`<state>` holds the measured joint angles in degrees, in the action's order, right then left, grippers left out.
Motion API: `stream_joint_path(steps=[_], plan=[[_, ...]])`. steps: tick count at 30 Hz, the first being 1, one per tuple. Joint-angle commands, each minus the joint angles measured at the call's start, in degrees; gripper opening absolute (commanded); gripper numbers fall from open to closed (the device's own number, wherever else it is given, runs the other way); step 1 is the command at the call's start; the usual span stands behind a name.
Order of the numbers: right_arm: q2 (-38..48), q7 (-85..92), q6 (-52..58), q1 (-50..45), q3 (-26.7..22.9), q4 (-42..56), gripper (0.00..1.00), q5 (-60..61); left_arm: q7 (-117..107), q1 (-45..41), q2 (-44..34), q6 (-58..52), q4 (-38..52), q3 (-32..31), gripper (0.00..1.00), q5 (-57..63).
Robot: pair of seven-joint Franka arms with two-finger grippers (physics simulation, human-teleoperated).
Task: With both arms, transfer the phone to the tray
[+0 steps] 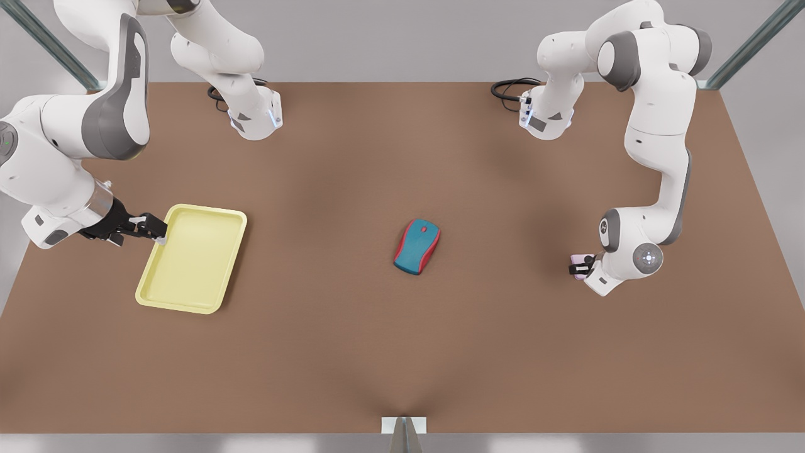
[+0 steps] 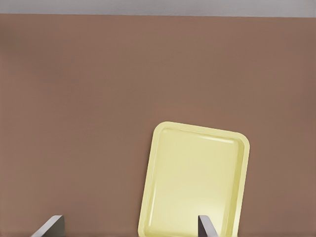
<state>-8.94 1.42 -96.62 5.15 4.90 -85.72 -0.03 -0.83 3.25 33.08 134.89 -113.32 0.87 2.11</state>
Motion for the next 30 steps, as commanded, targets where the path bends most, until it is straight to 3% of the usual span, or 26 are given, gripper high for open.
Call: stream_joint_path(steps=[1, 6, 10, 11, 13, 17, 21, 26, 30], plan=[[0.1, 0.1, 0.0, 0.0, 0.0, 0.0, 1.00, 0.1, 0.4, -0.1, 0.0, -0.2, 0.1, 0.0, 0.65, -0.6], [0.1, 0.1, -0.1, 0.0, 0.0, 0.0, 1.00, 0.1, -4.7, -2.9, -2.1, -2.4, 1.6, -0.1, 0.66, -1.2], [0.1, 0.1, 0.1, 0.1, 0.0, 0.0, 1.00, 0.1, -31.9, -18.0, -1.7, -4.8, 7.1, -1.8, 0.67, -1.4], [0.1, 0.1, 0.2, 0.0, 0.0, 0.0, 1.00, 0.1, -35.3, -21.6, -1.0, -6.7, 10.0, -1.8, 0.67, -4.2], [0.1, 0.1, 0.3, 0.0, 0.0, 0.0, 1.00, 0.1, -47.7, -28.6, 5.4, -17.4, 24.5, -1.8, 0.68, -4.6], [0.1, 0.1, 0.3, 0.0, 0.0, 0.0, 1.00, 0.1, -66.9, -39.6, 9.9, -25.3, 37.1, -1.8, 0.68, -6.1], [0.1, 0.1, 0.4, 0.0, 0.0, -0.1, 1.00, 0.0, -82.3, -47.2, 17.6, -25.2, 51.4, -1.7, 0.68, -8.2], [0.1, 0.1, 0.4, 0.0, 0.0, 0.0, 1.00, 0.0, -84.4, -55.0, 23.7, -17.4, 58.5, -0.7, 0.68, -10.6], [-0.3, 0.1, 0.4, 0.1, 0.0, -0.1, 1.00, 0.1, -83.7, -56.1, 25.9, -6.8, 58.9, -0.8, 0.68, -10.6]])
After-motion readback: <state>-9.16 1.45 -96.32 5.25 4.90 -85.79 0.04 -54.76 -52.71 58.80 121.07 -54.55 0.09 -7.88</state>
